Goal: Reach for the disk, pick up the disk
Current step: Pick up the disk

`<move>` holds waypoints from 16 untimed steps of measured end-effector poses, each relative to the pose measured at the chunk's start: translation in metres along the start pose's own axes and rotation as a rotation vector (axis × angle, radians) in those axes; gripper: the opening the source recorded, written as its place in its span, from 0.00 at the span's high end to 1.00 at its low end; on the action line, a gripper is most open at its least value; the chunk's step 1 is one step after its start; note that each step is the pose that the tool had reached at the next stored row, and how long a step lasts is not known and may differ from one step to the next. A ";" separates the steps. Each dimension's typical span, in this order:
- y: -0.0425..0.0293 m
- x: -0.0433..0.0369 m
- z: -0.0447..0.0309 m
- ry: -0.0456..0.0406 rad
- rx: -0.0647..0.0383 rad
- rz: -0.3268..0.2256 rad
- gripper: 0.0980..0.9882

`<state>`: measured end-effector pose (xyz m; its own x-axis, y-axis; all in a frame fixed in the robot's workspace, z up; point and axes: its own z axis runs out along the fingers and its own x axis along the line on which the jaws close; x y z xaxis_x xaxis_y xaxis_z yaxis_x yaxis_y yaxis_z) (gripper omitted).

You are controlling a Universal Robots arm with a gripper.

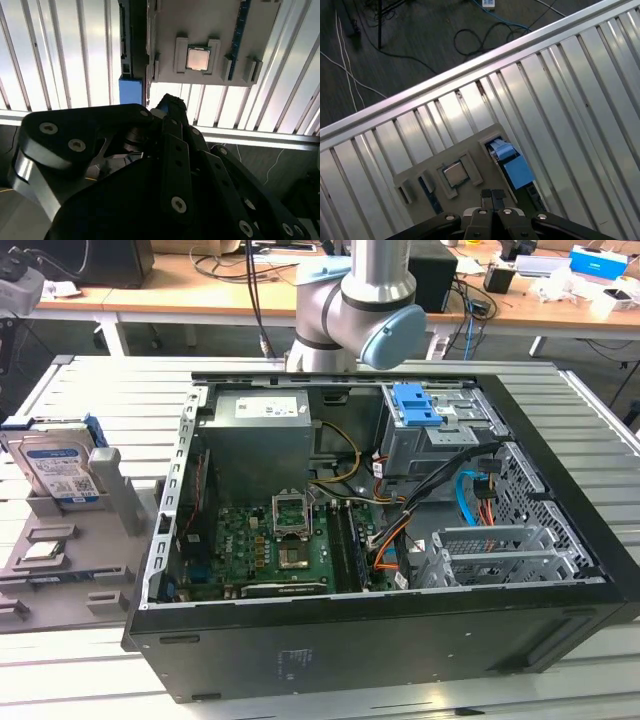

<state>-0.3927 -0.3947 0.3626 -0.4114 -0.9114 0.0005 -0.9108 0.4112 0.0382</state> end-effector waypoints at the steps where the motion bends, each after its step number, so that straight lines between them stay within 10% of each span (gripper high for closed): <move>1: 0.0000 0.0000 0.0000 0.0003 0.000 -0.008 0.99; 16: 0.0000 0.0000 0.0000 0.0075 0.000 -0.196 0.99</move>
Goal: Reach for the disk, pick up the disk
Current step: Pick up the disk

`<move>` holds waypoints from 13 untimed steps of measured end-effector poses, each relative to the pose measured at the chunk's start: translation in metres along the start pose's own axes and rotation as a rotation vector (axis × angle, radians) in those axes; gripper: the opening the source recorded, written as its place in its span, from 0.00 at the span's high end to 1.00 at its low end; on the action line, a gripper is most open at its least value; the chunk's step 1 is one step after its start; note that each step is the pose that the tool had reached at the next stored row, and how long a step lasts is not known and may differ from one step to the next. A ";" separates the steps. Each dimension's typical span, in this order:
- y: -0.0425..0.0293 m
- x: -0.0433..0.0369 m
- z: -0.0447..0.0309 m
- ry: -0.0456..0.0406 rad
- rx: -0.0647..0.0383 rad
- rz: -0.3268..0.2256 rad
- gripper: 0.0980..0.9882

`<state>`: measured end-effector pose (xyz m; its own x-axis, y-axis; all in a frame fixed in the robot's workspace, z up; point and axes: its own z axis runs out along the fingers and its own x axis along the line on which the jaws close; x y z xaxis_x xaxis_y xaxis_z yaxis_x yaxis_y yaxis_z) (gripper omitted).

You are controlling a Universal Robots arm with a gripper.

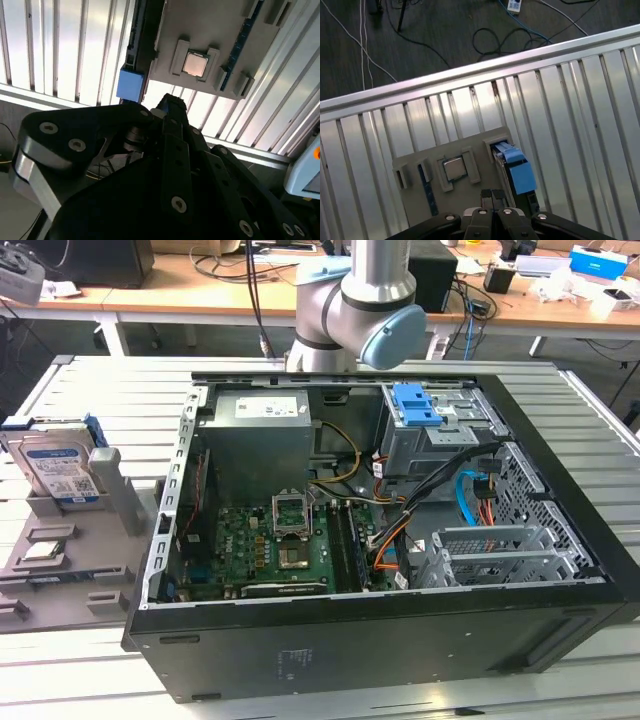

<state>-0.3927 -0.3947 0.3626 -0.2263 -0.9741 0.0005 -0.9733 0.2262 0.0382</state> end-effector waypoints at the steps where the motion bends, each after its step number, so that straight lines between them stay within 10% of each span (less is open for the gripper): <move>1: 0.0000 0.0000 0.0000 0.0003 0.000 -0.010 0.99; 13: 0.0000 0.0000 0.0000 0.0044 0.000 -0.116 0.99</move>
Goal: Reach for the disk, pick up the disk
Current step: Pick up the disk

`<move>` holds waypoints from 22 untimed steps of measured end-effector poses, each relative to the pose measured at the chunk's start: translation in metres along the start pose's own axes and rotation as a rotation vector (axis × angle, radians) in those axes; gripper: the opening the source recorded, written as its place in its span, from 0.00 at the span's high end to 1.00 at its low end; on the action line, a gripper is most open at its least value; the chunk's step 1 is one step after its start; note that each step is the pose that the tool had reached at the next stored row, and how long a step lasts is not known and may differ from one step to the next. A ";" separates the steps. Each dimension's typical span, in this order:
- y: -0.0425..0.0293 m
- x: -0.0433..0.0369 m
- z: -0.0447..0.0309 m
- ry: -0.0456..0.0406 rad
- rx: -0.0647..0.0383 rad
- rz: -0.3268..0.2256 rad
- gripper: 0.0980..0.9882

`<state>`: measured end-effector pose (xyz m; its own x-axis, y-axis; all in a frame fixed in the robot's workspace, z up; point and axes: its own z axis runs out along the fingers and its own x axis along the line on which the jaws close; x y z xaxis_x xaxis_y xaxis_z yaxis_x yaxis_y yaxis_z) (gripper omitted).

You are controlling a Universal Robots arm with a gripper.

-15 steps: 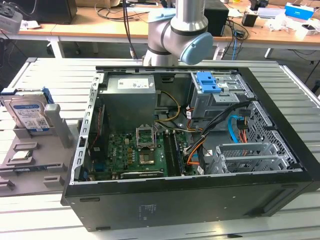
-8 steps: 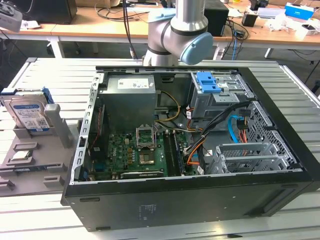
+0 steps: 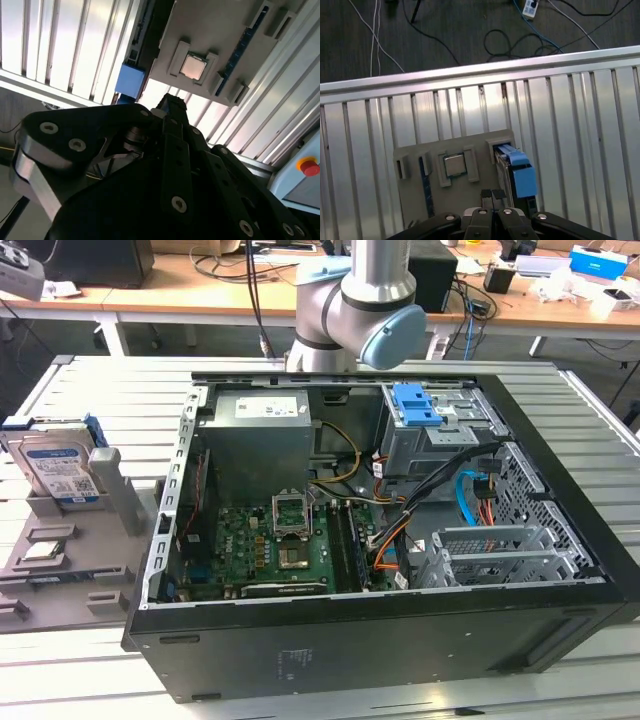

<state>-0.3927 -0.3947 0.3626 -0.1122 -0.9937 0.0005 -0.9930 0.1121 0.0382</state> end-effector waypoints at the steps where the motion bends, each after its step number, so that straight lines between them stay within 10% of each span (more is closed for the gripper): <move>1: 0.0000 0.0000 0.0000 0.0003 0.000 -0.008 0.99; 22: 0.0000 0.0000 0.0000 0.0083 0.000 -0.218 0.99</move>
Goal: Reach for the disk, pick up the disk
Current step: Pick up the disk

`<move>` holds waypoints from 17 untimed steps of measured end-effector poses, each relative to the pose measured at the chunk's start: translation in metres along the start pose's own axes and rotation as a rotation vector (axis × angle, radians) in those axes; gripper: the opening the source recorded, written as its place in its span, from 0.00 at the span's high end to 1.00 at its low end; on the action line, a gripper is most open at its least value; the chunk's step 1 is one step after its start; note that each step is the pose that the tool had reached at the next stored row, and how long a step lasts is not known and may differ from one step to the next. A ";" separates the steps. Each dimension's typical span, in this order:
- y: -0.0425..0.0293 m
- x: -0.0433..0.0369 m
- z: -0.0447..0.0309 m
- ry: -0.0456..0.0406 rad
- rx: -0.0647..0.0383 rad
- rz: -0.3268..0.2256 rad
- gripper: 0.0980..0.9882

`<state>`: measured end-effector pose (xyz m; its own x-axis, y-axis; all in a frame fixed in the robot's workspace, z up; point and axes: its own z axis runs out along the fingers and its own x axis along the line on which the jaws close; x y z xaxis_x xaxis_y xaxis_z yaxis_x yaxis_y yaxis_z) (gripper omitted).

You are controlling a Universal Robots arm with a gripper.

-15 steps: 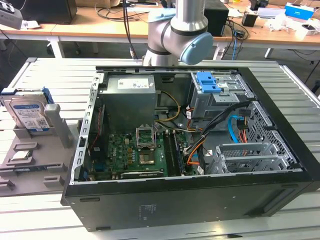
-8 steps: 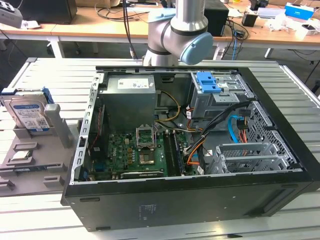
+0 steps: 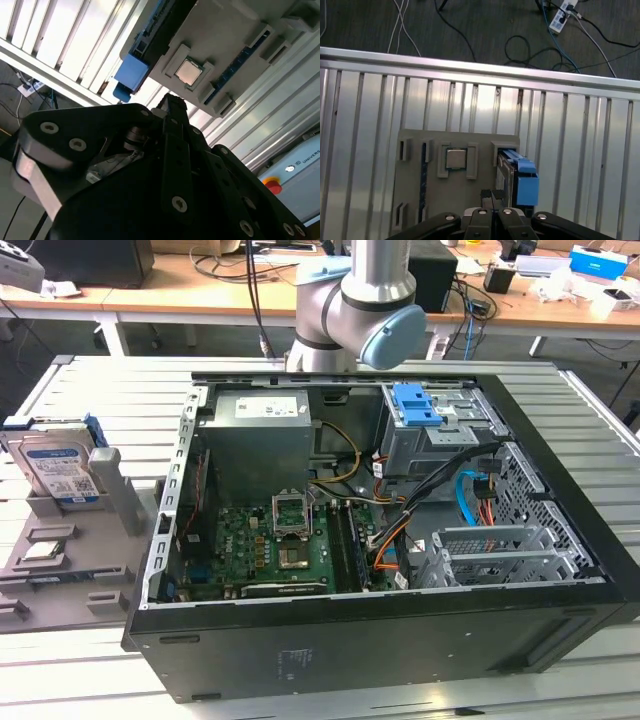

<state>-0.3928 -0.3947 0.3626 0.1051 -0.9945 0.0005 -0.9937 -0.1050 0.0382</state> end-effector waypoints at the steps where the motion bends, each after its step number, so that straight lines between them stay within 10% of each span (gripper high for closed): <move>1: 0.0000 0.0000 0.0000 0.0000 0.000 0.000 0.99; 5: 0.0000 0.0000 0.0000 0.0000 0.000 -0.001 0.98; 12: 0.0000 0.0000 0.0000 0.0000 0.000 -0.002 0.56; 17: 0.0000 -0.0001 0.0000 -0.0009 0.000 0.035 0.56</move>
<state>-0.3928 -0.3946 0.3626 0.0698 -0.9976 0.0009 -0.9968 -0.0697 0.0383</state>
